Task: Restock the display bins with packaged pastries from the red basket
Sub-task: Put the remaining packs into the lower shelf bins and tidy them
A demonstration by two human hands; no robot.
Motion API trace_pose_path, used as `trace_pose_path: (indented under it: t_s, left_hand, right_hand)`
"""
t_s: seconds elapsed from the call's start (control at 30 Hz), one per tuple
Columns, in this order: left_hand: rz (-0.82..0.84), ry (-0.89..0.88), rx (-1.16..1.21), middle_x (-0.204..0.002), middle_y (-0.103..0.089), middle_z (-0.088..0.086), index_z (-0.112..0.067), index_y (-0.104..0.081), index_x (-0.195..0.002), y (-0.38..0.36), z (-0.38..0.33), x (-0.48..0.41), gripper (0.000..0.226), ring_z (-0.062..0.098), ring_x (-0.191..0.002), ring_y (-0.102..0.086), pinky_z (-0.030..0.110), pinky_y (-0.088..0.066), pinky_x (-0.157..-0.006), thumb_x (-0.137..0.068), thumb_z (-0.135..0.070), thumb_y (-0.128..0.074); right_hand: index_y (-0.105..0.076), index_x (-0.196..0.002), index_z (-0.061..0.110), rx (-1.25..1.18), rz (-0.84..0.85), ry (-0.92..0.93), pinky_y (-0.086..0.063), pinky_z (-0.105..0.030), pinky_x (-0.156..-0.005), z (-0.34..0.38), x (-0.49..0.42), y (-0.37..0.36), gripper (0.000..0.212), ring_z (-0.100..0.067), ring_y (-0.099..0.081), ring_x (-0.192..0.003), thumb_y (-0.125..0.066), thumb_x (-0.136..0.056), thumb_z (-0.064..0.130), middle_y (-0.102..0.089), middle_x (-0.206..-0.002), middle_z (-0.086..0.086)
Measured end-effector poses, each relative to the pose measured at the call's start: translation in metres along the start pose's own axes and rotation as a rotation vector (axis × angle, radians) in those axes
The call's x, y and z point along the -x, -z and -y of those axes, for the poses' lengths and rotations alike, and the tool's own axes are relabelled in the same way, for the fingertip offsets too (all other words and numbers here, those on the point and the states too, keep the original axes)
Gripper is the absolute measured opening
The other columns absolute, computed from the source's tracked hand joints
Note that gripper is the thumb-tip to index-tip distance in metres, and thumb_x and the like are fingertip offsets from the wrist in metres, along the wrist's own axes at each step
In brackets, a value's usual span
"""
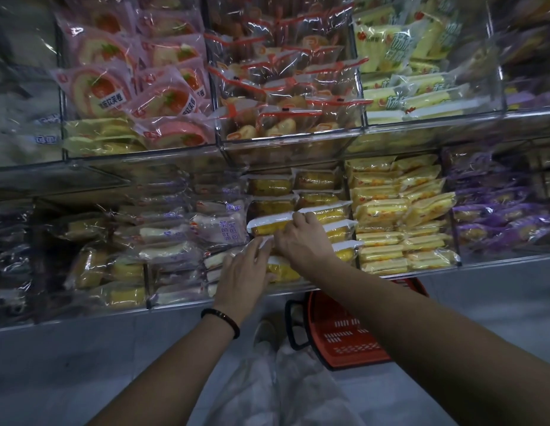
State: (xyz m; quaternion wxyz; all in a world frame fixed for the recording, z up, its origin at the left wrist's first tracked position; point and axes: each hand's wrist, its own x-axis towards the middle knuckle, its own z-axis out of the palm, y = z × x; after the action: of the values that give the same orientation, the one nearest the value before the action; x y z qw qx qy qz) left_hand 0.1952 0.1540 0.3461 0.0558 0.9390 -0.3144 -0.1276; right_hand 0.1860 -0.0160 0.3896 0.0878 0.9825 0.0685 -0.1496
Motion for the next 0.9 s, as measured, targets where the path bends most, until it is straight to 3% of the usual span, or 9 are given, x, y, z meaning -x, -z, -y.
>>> trace_pose_path:
  t_s: [0.2,0.37,0.5,0.63,0.8,0.9]
  left_hand:
    - [0.034,-0.045,-0.031,-0.157,-0.035,-0.001,-0.023,-0.033,-0.157,0.007,0.003,-0.008,0.08,0.028,-0.116,-0.065,0.045,-0.049,-0.091,-0.091,-0.047,-0.072]
    - [0.028,-0.07,-0.056,-0.164,-0.033,0.005,-0.021,-0.03,-0.161,0.01,0.005,-0.006,0.083,0.029,-0.124,-0.061,0.045,-0.046,-0.095,-0.093,-0.047,-0.07]
    - [-0.005,-0.095,-0.086,-0.164,-0.035,0.008,-0.019,-0.03,-0.161,0.004,0.008,-0.004,0.084,0.028,-0.119,-0.064,0.046,-0.049,-0.092,-0.093,-0.05,-0.069]
    - [-0.032,-0.127,-0.111,-0.161,-0.038,0.006,-0.025,-0.031,-0.156,0.002,0.01,-0.008,0.08,0.028,-0.108,-0.067,0.044,-0.048,-0.084,-0.091,-0.051,-0.07]
    - [-0.082,-0.115,-0.169,-0.153,-0.04,0.014,-0.02,-0.034,-0.158,-0.004,0.007,-0.003,0.079,0.036,-0.118,-0.051,0.047,-0.049,-0.089,-0.092,-0.046,-0.071]
    - [-0.134,-0.116,-0.133,-0.138,-0.049,0.013,-0.014,-0.041,-0.156,-0.01,0.006,0.002,0.074,0.034,-0.109,-0.051,0.047,-0.048,-0.087,-0.093,-0.036,-0.073]
  right_hand:
    - [-0.069,-0.109,0.026,-0.021,0.075,-0.064,-0.044,-0.043,-0.094,-0.001,-0.01,0.001,0.016,-0.03,-0.061,-0.111,-0.055,-0.101,0.03,-0.075,-0.103,-0.002]
    - [-0.069,-0.109,0.024,-0.014,0.117,-0.073,-0.046,-0.04,-0.087,-0.009,-0.021,0.012,0.016,-0.027,-0.069,-0.103,-0.059,-0.098,0.017,-0.073,-0.104,-0.003]
    - [-0.072,-0.113,0.022,-0.153,0.184,-0.104,-0.049,-0.035,-0.069,-0.02,-0.035,0.016,0.019,-0.027,-0.073,-0.097,-0.064,-0.098,0.017,-0.074,-0.104,-0.003]
    - [-0.069,-0.119,0.018,-0.123,0.227,-0.101,-0.049,-0.036,-0.07,-0.017,-0.043,0.014,0.02,-0.027,-0.072,-0.102,-0.062,-0.101,0.017,-0.073,-0.11,-0.004]
    - [-0.07,-0.113,0.022,-0.079,0.156,-0.021,-0.048,-0.038,-0.076,-0.02,-0.037,0.004,0.016,-0.027,-0.071,-0.1,-0.06,-0.1,0.023,-0.074,-0.103,-0.003]
    - [-0.067,-0.118,0.021,-0.228,-0.069,-0.011,-0.05,-0.042,-0.084,-0.033,-0.013,-0.014,0.023,-0.031,-0.066,-0.101,-0.066,-0.095,0.022,-0.074,-0.102,-0.007]
